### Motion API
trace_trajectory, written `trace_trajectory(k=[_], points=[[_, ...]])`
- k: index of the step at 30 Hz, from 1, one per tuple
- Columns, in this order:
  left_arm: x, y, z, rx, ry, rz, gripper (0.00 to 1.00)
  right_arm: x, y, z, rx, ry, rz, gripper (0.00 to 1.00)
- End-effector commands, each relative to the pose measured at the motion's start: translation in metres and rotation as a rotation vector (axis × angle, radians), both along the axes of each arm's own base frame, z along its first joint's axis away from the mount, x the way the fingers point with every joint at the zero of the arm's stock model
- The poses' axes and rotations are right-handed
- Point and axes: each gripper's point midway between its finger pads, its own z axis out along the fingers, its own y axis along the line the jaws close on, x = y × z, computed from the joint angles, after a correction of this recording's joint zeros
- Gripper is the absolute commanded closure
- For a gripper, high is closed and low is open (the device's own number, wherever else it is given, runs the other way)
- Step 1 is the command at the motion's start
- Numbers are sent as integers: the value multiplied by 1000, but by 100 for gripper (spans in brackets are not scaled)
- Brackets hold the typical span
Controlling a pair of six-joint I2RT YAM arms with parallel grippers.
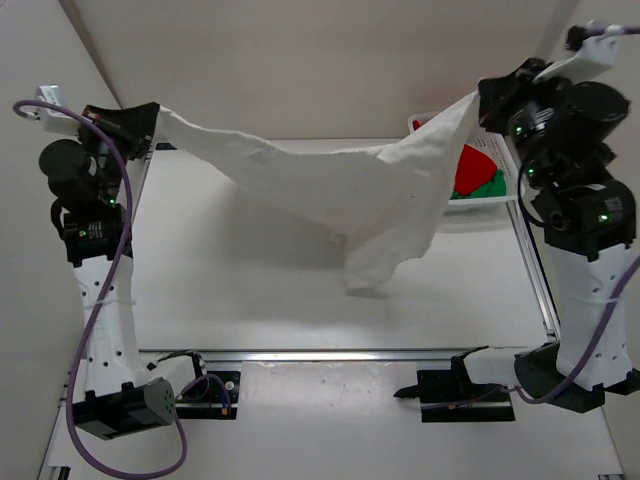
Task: Fold and stack the t-shirts
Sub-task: Flatten out the tshirt
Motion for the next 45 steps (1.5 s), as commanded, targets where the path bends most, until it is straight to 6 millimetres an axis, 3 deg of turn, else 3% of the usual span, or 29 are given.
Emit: trace_trajectory(k=[1, 4, 6, 7, 8, 9, 10, 11, 13, 14, 16, 17, 18, 20, 21, 24, 26, 27, 28, 30, 33, 37, 38, 39, 40, 41, 43, 44, 45], points=[[-23, -10, 32, -17, -40, -124, 100, -17, -12, 42, -65, -55, -54, 100], [-21, -6, 41, -4, -42, -106, 100, -19, 19, 54, -69, -96, 22, 100], [-12, -5, 30, -13, -17, -105, 100, -5, 35, 39, -90, -65, 59, 100], [-3, -2, 17, -21, 13, -88, 100, 10, 38, 28, -101, -36, 92, 100], [1, -3, 6, -15, 35, -88, 100, 23, 24, 18, -80, -2, 73, 100], [10, -2, -11, -22, 75, -75, 100, 41, 23, 0, -71, 47, 117, 100], [20, 0, -32, -16, 120, -57, 100, 57, 30, -18, -76, 92, 154, 100], [25, -2, -44, -3, 142, -55, 100, 67, 31, -23, -87, 103, 149, 100], [45, 2, -92, -21, 241, -36, 100, 100, 29, -50, -104, 171, 142, 100], [51, 2, -100, -27, 252, -34, 100, 109, 29, -59, -109, 193, 142, 100], [75, -2, -139, -47, 335, -50, 100, 146, 32, -86, -121, 252, 155, 100], [89, -8, -145, -65, 343, -80, 100, 167, 35, -105, -124, 283, 161, 100], [96, -10, -150, -79, 367, -86, 100, 176, 32, -96, -113, 252, 146, 100], [127, -21, -132, -55, 351, -98, 100, 207, 40, -86, -81, 182, 189, 100], [134, -22, -131, -43, 363, -96, 100, 213, 38, -82, -42, 167, 191, 100], [155, -16, -86, -60, 283, -96, 100, 224, 35, -47, 26, 27, 217, 100], [154, -4, -40, -63, 186, -73, 100, 206, 35, 12, 30, -161, 217, 100], [152, -1, -26, -60, 151, -61, 100, 188, 34, 49, 23, -271, 210, 100], [151, 2, -9, -65, 117, -52, 100, 182, 36, 60, 11, -310, 204, 100], [141, 21, 27, -68, 42, -40, 100, 147, 29, 108, -5, -451, 185, 100], [129, 39, 45, -73, -4, -8, 100, 134, 21, 114, -9, -462, 198, 100], [109, 54, 41, -61, -21, 45, 100, 143, 12, 67, -17, -295, 185, 100], [102, 57, 31, -57, -8, 61, 100, 146, 13, 36, -30, -201, 189, 100], [96, 57, 10, -59, 27, 70, 100, 147, 12, 1, -33, -102, 173, 100], [98, 61, -30, -66, 82, 80, 100, 124, 13, 9, -42, -127, 153, 100], [78, 60, -27, -50, 53, 96, 100, 131, 24, -58, -57, -1, 165, 100], [54, 56, -85, -45, 117, 133, 100, 97, 30, -138, -35, 69, 165, 99], [45, 53, -100, -25, 131, 139, 100, 86, 36, -159, 5, 104, 181, 100], [31, 50, -137, -21, 189, 154, 100, 69, 39, -206, 29, 185, 189, 100]])
